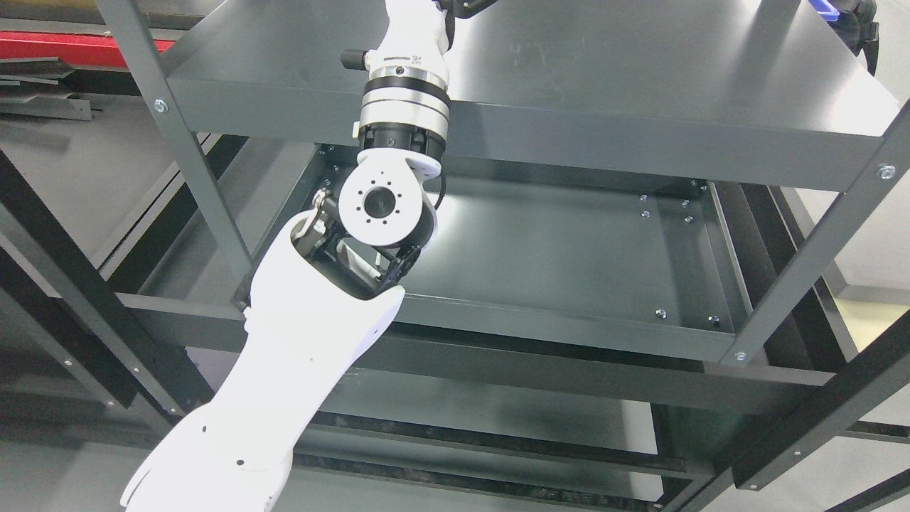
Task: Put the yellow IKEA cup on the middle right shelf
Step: 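Lower the cup onto the shelf surface and open the left hand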
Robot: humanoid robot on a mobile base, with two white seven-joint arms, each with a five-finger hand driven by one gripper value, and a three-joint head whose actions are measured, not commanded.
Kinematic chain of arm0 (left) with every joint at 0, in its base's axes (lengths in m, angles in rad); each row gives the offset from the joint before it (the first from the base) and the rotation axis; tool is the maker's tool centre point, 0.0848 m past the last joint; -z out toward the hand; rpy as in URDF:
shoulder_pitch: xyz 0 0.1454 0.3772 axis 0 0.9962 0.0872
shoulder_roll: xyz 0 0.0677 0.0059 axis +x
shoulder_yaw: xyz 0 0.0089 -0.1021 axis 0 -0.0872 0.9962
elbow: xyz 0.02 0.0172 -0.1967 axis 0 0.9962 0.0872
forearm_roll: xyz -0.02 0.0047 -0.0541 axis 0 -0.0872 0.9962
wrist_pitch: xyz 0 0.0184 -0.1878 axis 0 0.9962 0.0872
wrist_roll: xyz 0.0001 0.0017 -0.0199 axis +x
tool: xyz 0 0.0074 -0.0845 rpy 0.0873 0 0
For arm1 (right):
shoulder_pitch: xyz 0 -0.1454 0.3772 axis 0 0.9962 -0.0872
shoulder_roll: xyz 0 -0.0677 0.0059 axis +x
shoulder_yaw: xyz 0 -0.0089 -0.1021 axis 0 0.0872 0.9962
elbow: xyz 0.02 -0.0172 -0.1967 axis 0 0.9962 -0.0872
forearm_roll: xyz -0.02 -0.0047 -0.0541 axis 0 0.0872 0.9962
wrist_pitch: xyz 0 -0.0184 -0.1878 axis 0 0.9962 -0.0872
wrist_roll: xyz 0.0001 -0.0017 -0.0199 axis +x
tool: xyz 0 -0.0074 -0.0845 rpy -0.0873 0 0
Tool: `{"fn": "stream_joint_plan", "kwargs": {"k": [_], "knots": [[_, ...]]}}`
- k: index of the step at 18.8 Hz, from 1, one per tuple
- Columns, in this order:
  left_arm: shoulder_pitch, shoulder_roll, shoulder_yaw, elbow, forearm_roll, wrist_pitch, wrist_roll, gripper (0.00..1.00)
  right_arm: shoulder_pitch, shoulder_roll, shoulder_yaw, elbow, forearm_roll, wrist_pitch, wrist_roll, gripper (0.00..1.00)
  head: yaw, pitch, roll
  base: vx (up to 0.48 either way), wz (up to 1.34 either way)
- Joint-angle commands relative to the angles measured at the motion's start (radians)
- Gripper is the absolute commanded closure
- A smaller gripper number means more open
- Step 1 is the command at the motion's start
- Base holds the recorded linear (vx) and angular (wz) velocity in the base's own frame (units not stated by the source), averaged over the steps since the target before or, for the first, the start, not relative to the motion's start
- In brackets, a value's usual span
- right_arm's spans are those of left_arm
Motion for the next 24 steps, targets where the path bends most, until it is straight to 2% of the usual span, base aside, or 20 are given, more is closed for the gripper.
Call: {"fn": "stream_joint_plan", "kwargs": {"k": [1, 3, 5, 10, 12, 18, 24], "knots": [[-0.045, 0.017, -0.034, 0.028, 0.112, 0.11, 0.066, 0.98, 0.014, -0.017, 0.017, 0.0, -0.025, 0.001, -0.001, 0.01, 0.0, 0.0, 0.0, 0.0, 0.0], [-0.046, 0.017, -0.037, 0.051, 0.113, 0.126, 0.066, 0.96, 0.014, -0.017, 0.017, 0.0, -0.025, 0.001, -0.001, 0.01, 0.0, 0.0, 0.0, 0.0, 0.0], [-0.051, 0.017, -0.052, 0.065, 0.109, 0.152, 0.067, 0.87, 0.014, -0.017, 0.017, 0.0, -0.025, 0.001, -0.001, 0.01, 0.0, 0.0, 0.0, 0.0, 0.0], [-0.051, 0.017, -0.068, 0.08, 0.107, 0.216, 0.064, 0.48, 0.014, -0.017, 0.017, 0.0, -0.025, 0.001, -0.001, 0.01, 0.0, 0.0, 0.0, 0.0, 0.0], [-0.051, 0.017, -0.068, 0.091, 0.107, 0.247, 0.064, 0.38, 0.014, -0.017, 0.017, 0.0, -0.025, 0.001, -0.001, 0.01, 0.0, 0.0, 0.0, 0.0, 0.0], [-0.05, 0.017, -0.066, 0.122, 0.103, 0.255, 0.066, 0.31, 0.014, -0.017, 0.017, 0.0, -0.025, 0.001, -0.001, 0.01, 0.0, 0.0, 0.0, 0.0, 0.0], [-0.048, 0.017, -0.066, 0.119, 0.099, 0.255, 0.054, 0.1, 0.014, -0.017, 0.017, 0.0, -0.025, 0.001, -0.001, 0.01, 0.0, 0.0, 0.0, 0.0, 0.0]]}}
